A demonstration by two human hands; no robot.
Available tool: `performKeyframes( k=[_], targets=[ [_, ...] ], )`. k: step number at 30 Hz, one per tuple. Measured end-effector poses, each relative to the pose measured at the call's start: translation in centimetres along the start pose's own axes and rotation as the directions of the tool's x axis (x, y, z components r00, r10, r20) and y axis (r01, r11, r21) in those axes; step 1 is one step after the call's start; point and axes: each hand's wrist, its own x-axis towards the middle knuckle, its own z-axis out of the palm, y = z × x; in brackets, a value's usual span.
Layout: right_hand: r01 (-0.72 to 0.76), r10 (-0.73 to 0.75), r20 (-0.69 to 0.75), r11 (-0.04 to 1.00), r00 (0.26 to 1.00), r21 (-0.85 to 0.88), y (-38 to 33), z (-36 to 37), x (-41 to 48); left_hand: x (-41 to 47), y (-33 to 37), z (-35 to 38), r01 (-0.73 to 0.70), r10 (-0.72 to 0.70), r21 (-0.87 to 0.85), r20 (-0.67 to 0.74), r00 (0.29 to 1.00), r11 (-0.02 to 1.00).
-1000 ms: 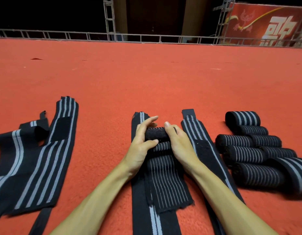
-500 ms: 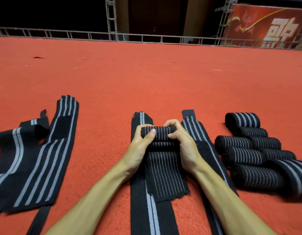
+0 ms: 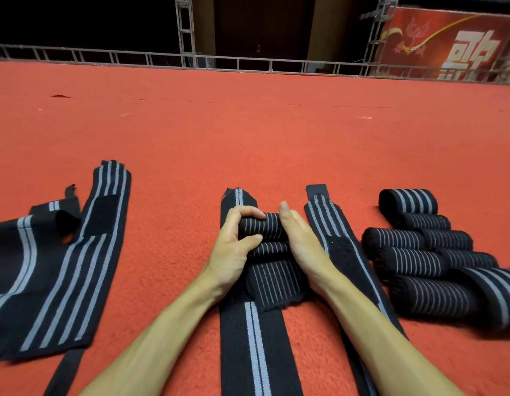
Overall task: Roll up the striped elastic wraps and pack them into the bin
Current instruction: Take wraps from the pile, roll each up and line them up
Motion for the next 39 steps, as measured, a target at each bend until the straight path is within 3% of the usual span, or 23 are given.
performKeyframes(
  k=[3,7,12,18,21,25,30,34,39],
  targets=[
    [-0.037,0.037,-0.005,0.999,0.999,0.034,-0.1,0.0,0.0,-0.1,0.0,0.0,0.072,-0.074,0.032,0.054,0.996,0.997],
    [-0.004,0.000,0.022,0.984,1.000,0.178,-0.3,-0.1,-0.2,-0.1,0.0,0.3,0.137,-0.130,-0.170,0.051,0.990,0.976],
    [-0.025,-0.043,0.141,0.893,0.989,0.448,-0.4,-0.6,-0.3,-0.1,0.1,0.6,0.168,-0.171,-0.175,-0.003,0.985,0.970],
    [-0.005,-0.128,0.202,0.833,0.971,0.553,0.0,-0.9,-0.2,-0.2,0.0,0.4,0.160,-0.158,-0.197,0.022,0.987,0.967],
    [0.046,-0.151,0.154,0.844,0.976,0.534,0.0,-0.5,-0.1,-0.1,0.0,0.2,0.100,-0.097,-0.179,0.026,0.995,0.979],
    [0.082,-0.085,0.000,0.962,0.996,0.260,0.1,0.1,0.1,-0.1,0.0,0.0,-0.009,0.011,-0.111,0.020,1.000,0.994],
    [0.054,-0.052,-0.036,0.997,0.998,0.050,0.4,0.2,0.2,0.0,0.0,-0.1,-0.076,0.076,0.000,0.024,0.997,0.997],
    [0.026,-0.014,-0.057,0.978,0.998,0.206,0.4,0.0,0.4,-0.1,-0.1,-0.1,-0.020,0.019,0.016,0.049,0.999,1.000],
    [-0.007,0.011,-0.007,0.909,1.000,0.418,0.4,0.1,0.4,-0.1,0.5,0.3,0.158,-0.150,-0.193,0.052,0.987,0.968]
  ],
)
